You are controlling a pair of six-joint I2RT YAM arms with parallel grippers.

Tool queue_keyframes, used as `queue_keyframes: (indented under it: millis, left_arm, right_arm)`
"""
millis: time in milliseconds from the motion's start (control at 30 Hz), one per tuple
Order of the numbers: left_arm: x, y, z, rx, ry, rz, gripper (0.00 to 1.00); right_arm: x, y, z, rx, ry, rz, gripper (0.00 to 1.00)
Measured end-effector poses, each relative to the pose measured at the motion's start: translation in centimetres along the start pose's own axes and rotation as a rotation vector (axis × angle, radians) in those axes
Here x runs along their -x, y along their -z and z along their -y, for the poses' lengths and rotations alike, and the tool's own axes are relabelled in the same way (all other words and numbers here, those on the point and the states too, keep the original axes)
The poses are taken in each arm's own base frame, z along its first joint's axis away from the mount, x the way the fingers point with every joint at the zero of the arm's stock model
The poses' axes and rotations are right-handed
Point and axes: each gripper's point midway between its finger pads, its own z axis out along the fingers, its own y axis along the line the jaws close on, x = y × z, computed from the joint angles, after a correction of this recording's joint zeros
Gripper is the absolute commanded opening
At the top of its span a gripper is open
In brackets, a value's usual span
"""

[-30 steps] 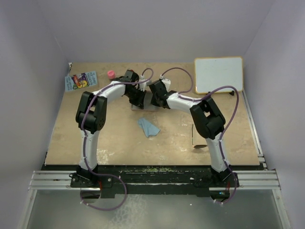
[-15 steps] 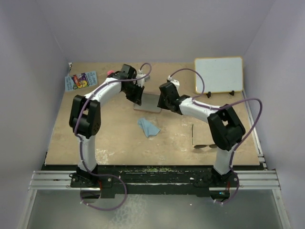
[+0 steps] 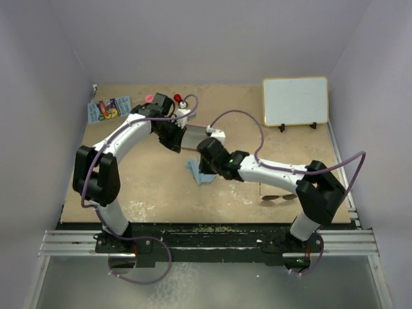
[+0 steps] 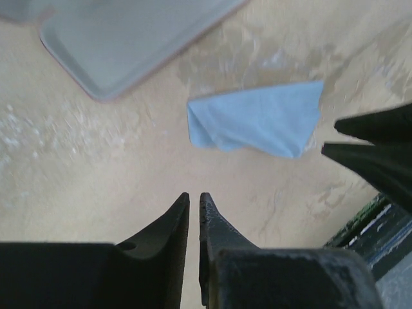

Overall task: Organize the sunglasses
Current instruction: Fold the glasses cleaning cloth at the center of the board.

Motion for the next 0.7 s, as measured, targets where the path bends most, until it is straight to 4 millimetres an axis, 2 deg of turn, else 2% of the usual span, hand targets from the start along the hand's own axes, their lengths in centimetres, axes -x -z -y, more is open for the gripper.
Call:
queue_keyframes:
  millis: [67,133,200,267,367,567,600,700]
  left_arm:
    - [-2.3,0.3,0.2,0.008,0.007,-0.051,0.17]
    - [-3.7,0.8,0.3,0.02,0.004,-0.074,0.18]
    - [-4.5,1.6,0.2,0.037,0.004,-0.079,0.18]
    - [-5.0,2.6,0.0,0.056,0.009,-0.071,0.18]
    - [-5.2,3.9,-0.8,0.084,0.02,-0.048,0.18]
    - [-6.0,4.8,-2.5,0.112,0.071,-0.044,0.18]
    - [-6.1,4.9,-2.7,0.114,0.078,-0.044,0.18]
    - [-6.2,5.0,-2.9,0.116,0.084,-0.042,0.18]
  right_arm:
    - [-2.8,1.1,-1.5,-0.008,0.04,-0.042,0.3]
    - [-5.6,2.3,-2.6,-0.012,0.077,-0.081,0.31]
    - [-7.1,2.9,-2.9,-0.019,0.091,-0.108,0.32]
    - [-7.9,2.9,-2.6,-0.047,0.095,-0.124,0.32]
    - [-8.8,1.7,-1.9,-0.111,0.097,-0.146,0.32]
    - [-11.4,-0.4,0.5,-0.254,0.094,-0.203,0.33]
    - [-11.6,-0.4,0.9,-0.275,0.092,-0.207,0.34]
    - [-11.2,-0.4,0.7,-0.285,0.068,-0.192,0.38]
